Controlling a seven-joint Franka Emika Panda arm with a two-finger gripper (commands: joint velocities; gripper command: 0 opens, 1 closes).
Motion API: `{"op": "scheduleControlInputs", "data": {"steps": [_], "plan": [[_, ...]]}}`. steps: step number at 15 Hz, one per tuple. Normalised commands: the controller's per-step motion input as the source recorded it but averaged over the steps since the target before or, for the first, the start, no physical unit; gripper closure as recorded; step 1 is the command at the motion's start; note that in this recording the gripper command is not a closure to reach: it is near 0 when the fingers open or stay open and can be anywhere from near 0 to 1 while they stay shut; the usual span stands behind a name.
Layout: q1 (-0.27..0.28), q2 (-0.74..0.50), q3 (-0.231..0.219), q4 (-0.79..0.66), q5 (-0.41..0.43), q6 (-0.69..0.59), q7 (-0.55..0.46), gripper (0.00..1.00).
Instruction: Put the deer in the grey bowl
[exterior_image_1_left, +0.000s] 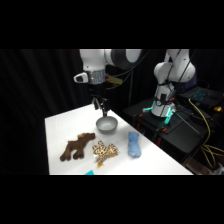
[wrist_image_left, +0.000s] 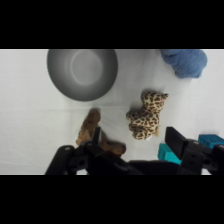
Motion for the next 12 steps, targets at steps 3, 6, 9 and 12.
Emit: {"op": "scheduleControlInputs", "data": {"steps": [3, 6, 9, 12], "plan": [[-0.027, 0.07, 0.008, 0.09, -0.007, 0.00, 0.01, 0.00], [-0.072, 0.30, -0.040, 0.40, -0.012, 0.05, 0.05, 0.00], [-0.081, 0.47, -0.051, 0.63, 0.001, 0.03, 0.07, 0.00], [-0.047, 0.57, -0.024, 0.73, 0.021, -0.02, 0.12, 0.00]]}}
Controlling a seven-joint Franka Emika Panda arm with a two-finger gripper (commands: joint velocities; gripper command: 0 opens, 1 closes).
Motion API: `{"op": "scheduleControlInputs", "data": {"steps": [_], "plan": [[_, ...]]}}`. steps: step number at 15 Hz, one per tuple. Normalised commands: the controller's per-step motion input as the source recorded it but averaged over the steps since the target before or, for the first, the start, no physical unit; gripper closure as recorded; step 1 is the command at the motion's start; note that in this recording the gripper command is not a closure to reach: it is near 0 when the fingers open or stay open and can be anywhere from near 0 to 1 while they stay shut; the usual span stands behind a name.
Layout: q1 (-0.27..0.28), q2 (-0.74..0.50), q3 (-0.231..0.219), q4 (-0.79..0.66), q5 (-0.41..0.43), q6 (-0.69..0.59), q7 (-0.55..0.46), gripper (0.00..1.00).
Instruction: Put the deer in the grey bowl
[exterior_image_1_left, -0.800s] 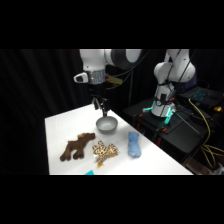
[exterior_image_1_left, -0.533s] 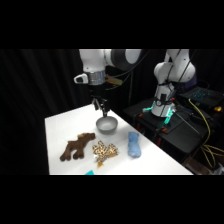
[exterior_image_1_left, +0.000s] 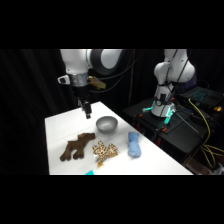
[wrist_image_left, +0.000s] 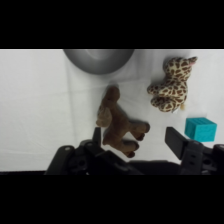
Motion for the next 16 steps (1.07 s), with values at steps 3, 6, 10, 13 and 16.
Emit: {"op": "scheduleControlInputs", "data": {"steps": [3, 6, 10, 13, 16], "plan": [[-0.043, 0.62, 0.019, 0.81, 0.115, -0.09, 0.07, 0.00], [-0.034, 0.59, 0.044, 0.79, 0.122, -0.08, 0.06, 0.00], [-0.031, 0.55, 0.040, 0.66, 0.079, -0.02, 0.04, 0.00], [-0.011, 0.48, 0.018, 0.52, 0.042, 0.05, 0.06, 0.00], [0.008, 0.37, -0.003, 0.36, 0.034, 0.05, 0.09, 0.00]]}}
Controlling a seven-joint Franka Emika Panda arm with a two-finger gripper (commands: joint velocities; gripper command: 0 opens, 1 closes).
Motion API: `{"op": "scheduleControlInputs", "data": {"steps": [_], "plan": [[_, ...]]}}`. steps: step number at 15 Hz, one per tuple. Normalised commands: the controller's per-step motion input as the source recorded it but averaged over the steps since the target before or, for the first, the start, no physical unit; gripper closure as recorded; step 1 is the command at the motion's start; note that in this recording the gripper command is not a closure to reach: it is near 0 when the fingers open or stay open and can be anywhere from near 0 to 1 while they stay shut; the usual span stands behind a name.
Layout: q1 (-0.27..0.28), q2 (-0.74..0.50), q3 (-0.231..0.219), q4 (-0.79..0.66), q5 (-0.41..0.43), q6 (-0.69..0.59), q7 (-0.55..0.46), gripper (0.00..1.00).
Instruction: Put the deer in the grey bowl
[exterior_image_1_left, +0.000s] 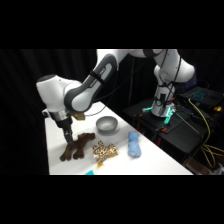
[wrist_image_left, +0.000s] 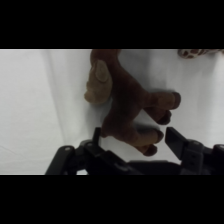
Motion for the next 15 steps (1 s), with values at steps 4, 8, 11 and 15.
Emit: {"op": "scheduleControlInputs", "data": {"steps": [4, 8, 11, 15], "plan": [[0.022, 0.25, -0.038, 0.17, 0.012, 0.09, 0.09, 0.00], [0.016, 0.09, -0.022, -0.02, 0.034, 0.13, 0.05, 1.00], [0.026, -0.13, -0.047, -0.18, -0.009, 0.10, -0.01, 1.00], [-0.005, -0.34, -0.076, -0.28, -0.047, 0.01, -0.06, 0.76]]}}
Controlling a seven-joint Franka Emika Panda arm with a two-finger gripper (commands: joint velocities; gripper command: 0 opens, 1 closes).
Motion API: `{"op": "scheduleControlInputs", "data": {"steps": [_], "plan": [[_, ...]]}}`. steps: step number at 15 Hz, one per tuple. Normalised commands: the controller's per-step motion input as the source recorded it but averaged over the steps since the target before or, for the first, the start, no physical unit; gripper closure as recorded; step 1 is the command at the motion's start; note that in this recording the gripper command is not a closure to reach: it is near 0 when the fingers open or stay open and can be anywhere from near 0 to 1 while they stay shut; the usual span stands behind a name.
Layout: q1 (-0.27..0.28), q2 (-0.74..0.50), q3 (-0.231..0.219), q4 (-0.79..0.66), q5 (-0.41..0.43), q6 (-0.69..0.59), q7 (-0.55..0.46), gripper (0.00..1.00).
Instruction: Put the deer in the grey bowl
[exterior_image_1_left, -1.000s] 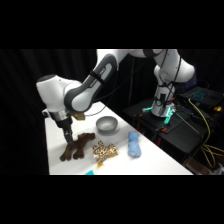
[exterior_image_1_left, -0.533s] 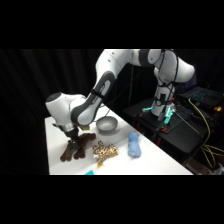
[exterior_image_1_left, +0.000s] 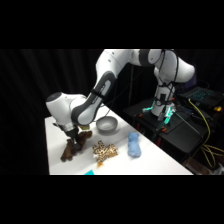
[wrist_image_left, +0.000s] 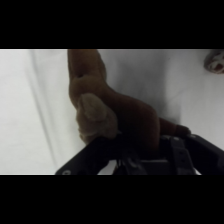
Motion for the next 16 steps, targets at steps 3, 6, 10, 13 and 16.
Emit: {"op": "scheduleControlInputs", "data": {"steps": [3, 6, 10, 13, 16], "plan": [[-0.021, -0.63, -0.049, -0.41, -0.067, -0.18, -0.12, 0.53], [-0.023, -0.78, -0.016, -0.46, -0.081, -0.30, -0.18, 0.53], [0.007, -0.83, -0.007, -0.64, -0.129, -0.20, -0.16, 0.53], [0.022, -0.81, 0.029, -0.96, -0.125, 0.11, -0.15, 0.53], [0.008, -0.75, 0.045, -0.99, -0.066, 0.26, -0.12, 0.53]]}}
